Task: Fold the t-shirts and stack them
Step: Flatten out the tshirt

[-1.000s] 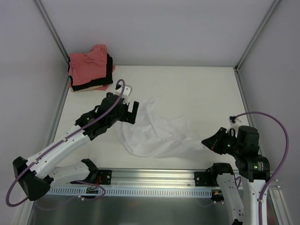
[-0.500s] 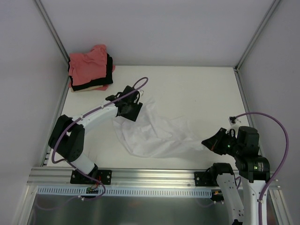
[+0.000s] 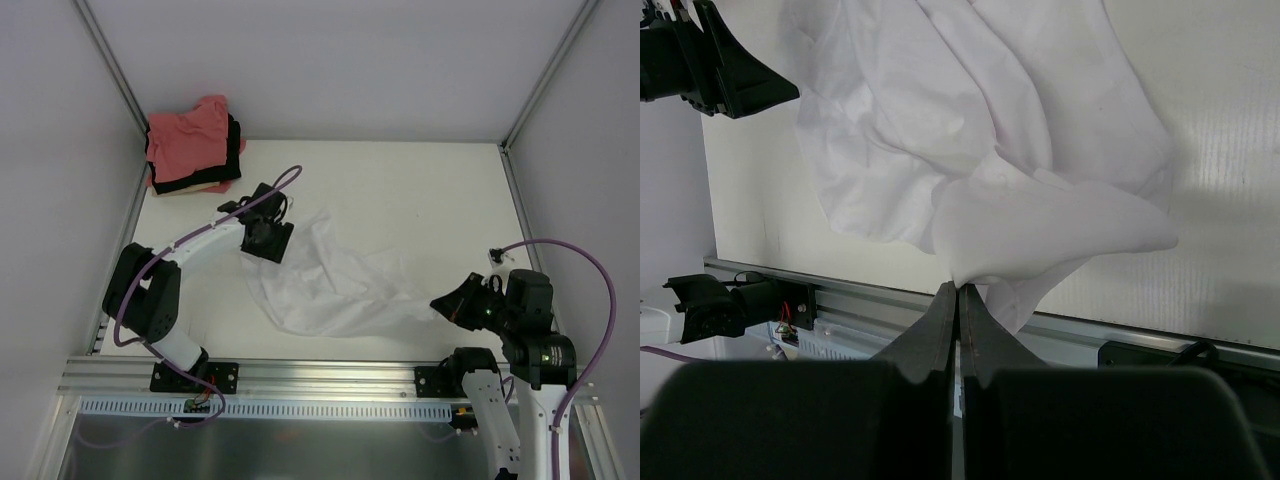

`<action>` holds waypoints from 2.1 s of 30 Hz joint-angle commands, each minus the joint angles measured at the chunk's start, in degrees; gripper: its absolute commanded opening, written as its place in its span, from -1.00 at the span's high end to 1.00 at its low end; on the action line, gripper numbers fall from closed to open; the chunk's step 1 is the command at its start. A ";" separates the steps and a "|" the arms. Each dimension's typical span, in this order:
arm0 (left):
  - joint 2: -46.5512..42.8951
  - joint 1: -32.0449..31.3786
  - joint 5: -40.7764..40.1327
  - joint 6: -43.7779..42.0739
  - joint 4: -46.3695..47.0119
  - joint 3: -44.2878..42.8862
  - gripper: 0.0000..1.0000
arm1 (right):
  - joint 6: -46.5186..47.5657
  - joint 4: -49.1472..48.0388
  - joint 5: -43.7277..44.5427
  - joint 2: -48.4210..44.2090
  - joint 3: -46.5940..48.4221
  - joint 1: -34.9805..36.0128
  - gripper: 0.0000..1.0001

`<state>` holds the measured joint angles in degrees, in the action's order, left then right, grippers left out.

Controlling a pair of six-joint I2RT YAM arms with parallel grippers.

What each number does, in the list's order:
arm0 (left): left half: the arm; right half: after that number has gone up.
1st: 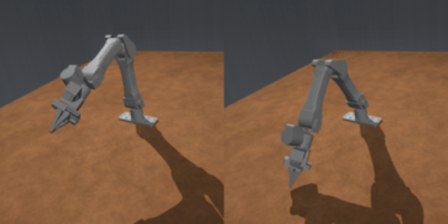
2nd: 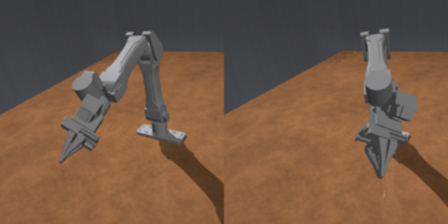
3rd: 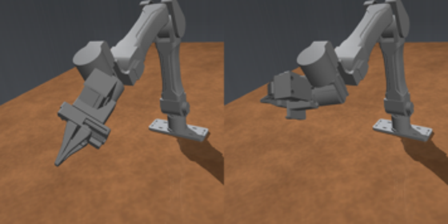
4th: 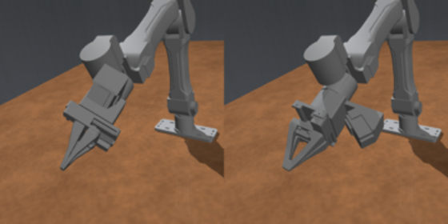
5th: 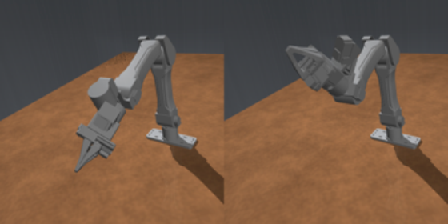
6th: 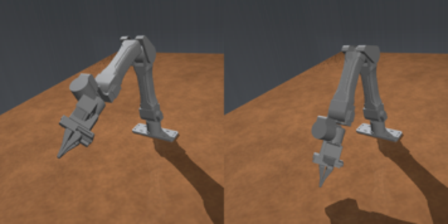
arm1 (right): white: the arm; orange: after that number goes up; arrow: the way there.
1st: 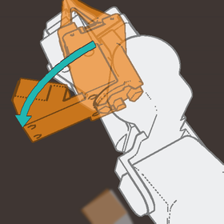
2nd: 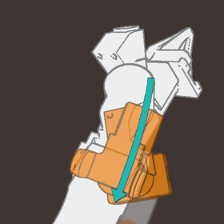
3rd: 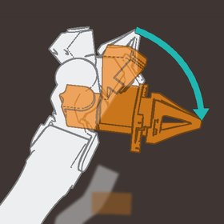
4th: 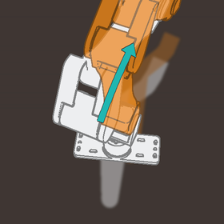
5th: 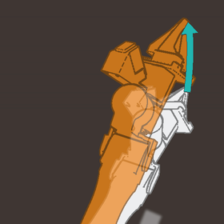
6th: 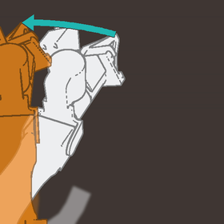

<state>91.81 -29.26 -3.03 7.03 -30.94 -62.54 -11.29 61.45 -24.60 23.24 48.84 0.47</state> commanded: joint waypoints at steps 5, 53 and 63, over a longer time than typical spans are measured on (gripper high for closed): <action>2.05 1.57 2.06 2.73 3.15 2.25 -0.11 | 0.83 -0.37 -0.10 -0.83 -0.59 -0.21 0.99; 7.59 1.57 -1.90 1.85 14.32 2.78 0.02 | 1.09 -0.63 -1.24 0.31 -0.58 -0.21 0.99; 5.14 1.31 -3.39 2.90 14.24 3.22 0.79 | 0.83 -1.42 -1.94 0.22 -1.90 -0.21 0.99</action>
<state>99.13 -28.38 -5.39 9.63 -17.26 -58.61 -11.05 61.36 -24.97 23.16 46.94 0.47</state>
